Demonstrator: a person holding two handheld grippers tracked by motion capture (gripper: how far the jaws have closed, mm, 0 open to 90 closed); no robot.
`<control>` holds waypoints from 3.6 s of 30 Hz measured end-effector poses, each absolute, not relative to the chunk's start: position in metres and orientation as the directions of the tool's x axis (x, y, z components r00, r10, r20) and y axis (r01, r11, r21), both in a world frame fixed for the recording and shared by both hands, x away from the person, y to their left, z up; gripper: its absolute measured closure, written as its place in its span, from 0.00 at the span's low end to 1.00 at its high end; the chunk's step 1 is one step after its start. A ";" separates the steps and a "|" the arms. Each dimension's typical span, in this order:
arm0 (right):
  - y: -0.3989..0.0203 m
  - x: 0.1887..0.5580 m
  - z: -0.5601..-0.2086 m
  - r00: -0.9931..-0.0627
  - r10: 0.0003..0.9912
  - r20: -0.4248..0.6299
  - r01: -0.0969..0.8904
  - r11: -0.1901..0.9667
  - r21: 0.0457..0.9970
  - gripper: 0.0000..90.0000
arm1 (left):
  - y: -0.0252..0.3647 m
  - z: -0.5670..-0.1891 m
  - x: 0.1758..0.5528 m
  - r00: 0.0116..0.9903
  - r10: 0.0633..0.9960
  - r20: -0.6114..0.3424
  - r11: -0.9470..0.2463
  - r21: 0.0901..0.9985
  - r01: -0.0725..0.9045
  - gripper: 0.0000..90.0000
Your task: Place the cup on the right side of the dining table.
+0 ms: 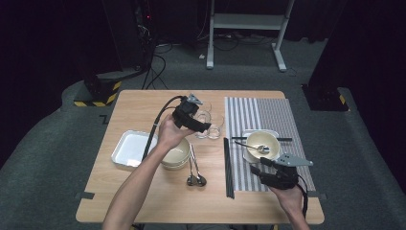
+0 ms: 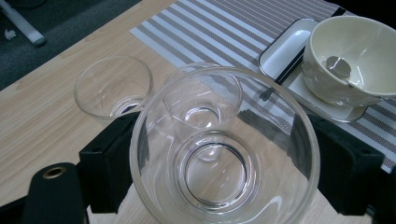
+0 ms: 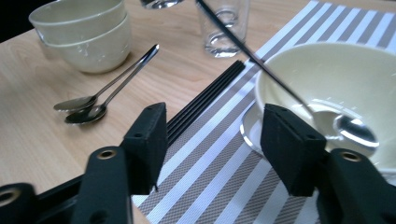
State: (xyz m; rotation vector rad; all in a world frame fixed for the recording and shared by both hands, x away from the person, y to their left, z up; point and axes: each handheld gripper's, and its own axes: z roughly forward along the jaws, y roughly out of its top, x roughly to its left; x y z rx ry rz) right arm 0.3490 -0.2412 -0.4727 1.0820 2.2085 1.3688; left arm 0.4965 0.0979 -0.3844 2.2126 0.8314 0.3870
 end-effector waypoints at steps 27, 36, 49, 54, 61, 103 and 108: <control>-0.245 0.401 -0.444 -0.633 0.766 0.111 0.431 0.229 0.873 0.72 | 0.079 -0.376 0.504 0.766 0.643 -0.001 -0.518 0.736 0.436 0.20; -0.241 0.425 -0.437 -0.628 0.770 0.116 0.439 0.227 0.869 0.63 | 0.071 -0.381 0.507 0.769 0.639 -0.013 -0.521 0.728 0.446 0.20; -0.230 0.452 -0.432 -0.626 0.773 0.107 0.446 0.242 0.862 0.51 | 0.059 -0.374 0.509 0.777 0.629 -0.027 -0.514 0.735 0.442 0.20; -0.224 0.455 -0.428 -0.644 0.760 0.087 0.425 0.262 0.866 0.52 | 0.054 -0.376 0.509 0.786 0.617 -0.024 -0.528 0.728 0.437 0.20; -0.219 0.461 -0.435 -0.654 0.752 0.087 0.430 0.274 0.860 0.51 | 0.052 -0.378 0.514 0.783 0.620 -0.044 -0.516 0.730 0.449 0.20; -0.188 0.485 -0.435 -0.745 0.666 0.050 0.362 0.339 0.868 0.36 | 0.038 -0.376 0.526 0.790 0.611 -0.058 -0.523 0.719 0.457 0.20; -0.187 0.487 -0.436 -0.747 0.662 0.061 0.363 0.329 0.871 0.35 | 0.035 -0.377 0.530 0.789 0.611 -0.063 -0.522 0.717 0.462 0.20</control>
